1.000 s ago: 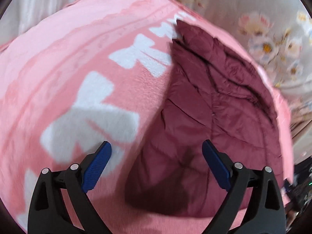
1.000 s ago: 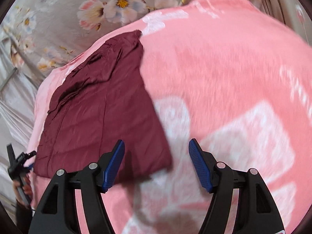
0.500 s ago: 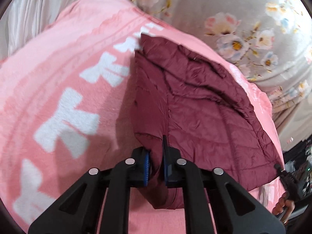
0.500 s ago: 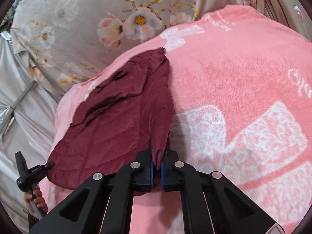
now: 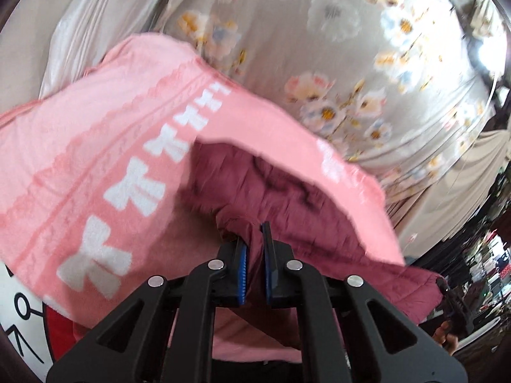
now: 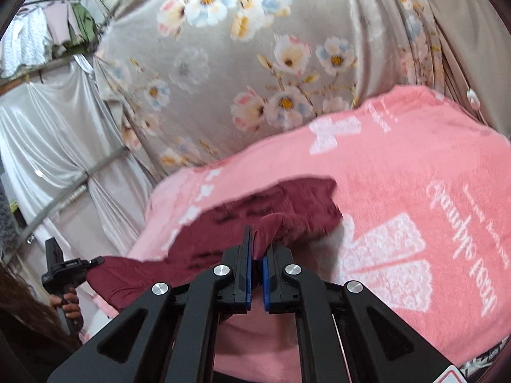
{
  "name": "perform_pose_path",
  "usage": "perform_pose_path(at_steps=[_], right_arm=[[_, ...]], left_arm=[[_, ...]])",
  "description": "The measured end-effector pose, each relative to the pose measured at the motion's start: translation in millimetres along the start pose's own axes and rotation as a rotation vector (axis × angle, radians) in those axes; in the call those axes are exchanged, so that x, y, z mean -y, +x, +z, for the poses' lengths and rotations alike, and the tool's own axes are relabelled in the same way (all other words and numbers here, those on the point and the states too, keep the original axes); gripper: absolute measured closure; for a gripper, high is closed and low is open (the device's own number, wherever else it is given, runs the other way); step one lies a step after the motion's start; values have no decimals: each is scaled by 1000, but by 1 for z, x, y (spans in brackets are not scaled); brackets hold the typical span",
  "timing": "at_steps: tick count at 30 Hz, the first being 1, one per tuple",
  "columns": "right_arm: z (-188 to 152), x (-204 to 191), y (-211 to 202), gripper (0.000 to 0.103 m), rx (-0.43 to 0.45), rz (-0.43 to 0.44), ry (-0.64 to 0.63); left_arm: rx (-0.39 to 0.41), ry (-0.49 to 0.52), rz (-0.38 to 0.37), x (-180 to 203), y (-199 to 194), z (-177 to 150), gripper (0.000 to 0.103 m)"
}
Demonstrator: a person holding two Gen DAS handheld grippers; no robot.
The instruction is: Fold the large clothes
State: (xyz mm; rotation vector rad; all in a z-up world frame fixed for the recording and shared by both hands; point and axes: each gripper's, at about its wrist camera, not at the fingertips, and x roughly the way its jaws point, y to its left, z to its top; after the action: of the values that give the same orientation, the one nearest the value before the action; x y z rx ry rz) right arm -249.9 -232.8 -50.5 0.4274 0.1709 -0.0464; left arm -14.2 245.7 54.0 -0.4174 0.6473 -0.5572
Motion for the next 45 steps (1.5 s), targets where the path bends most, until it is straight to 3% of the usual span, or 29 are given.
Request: perform_pose_path(at_steps=[4, 6, 11, 14, 17, 24, 31, 38, 45], right_arm=[[33, -10, -2, 99, 98, 24, -21], [49, -7, 16, 99, 116, 13, -25], [81, 23, 110, 99, 81, -101, 3], [89, 34, 172, 99, 48, -212, -11], [93, 51, 227, 99, 12, -268, 12], [92, 89, 317, 99, -56, -348, 76], [74, 114, 371, 99, -131, -401, 85], [56, 135, 391, 99, -183, -399, 117], [49, 144, 400, 99, -223, -391, 146]], left_arm=[[62, 58, 15, 21, -1, 28, 96], [70, 79, 36, 27, 19, 47, 96], [19, 128, 190, 27, 123, 90, 95], [-4, 163, 290, 26, 187, 103, 95], [-29, 168, 365, 14, 242, 111, 95], [-124, 148, 426, -17, 329, 118, 95], [-183, 135, 461, -41, 374, 108, 92], [-155, 164, 467, -47, 394, 92, 91], [-122, 125, 421, -55, 395, 89, 90]])
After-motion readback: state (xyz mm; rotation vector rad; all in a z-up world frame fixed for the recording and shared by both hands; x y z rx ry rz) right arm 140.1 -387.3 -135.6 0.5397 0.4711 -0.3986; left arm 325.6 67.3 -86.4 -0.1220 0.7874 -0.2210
